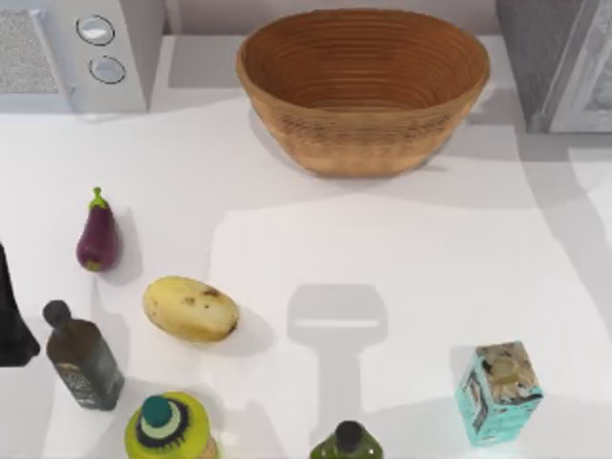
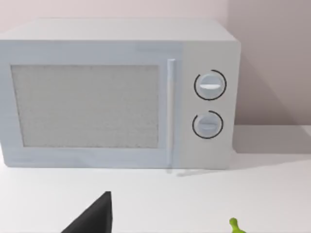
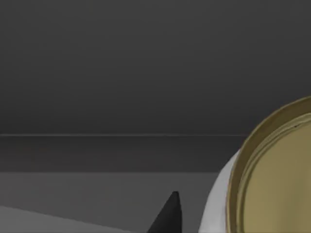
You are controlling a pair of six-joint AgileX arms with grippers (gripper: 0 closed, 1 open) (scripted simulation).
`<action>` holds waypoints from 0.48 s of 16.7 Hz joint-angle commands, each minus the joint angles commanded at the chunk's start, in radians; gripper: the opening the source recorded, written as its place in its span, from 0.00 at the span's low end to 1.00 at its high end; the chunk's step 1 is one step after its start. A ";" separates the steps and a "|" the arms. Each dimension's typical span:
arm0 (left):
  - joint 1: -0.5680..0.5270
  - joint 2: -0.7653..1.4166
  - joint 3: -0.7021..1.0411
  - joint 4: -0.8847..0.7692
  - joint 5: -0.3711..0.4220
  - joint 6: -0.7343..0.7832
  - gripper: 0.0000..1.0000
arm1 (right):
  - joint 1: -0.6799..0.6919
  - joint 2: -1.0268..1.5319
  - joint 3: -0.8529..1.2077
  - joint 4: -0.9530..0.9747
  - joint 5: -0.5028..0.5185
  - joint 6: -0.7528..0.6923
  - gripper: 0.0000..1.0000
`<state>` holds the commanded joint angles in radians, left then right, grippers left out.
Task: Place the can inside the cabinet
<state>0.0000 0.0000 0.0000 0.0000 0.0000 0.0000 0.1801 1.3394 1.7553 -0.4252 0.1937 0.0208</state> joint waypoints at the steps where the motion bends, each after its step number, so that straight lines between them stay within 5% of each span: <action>1: 0.000 0.000 0.000 0.000 0.000 0.000 1.00 | -0.002 0.022 0.023 -0.008 -0.002 0.000 0.00; 8: 0.000 0.000 0.000 0.000 0.000 0.000 1.00 | -0.035 0.355 0.465 -0.121 -0.029 -0.001 0.00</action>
<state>0.0000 0.0000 0.0000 0.0000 0.0000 0.0000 0.1453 1.6945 2.2203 -0.5457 0.1643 0.0202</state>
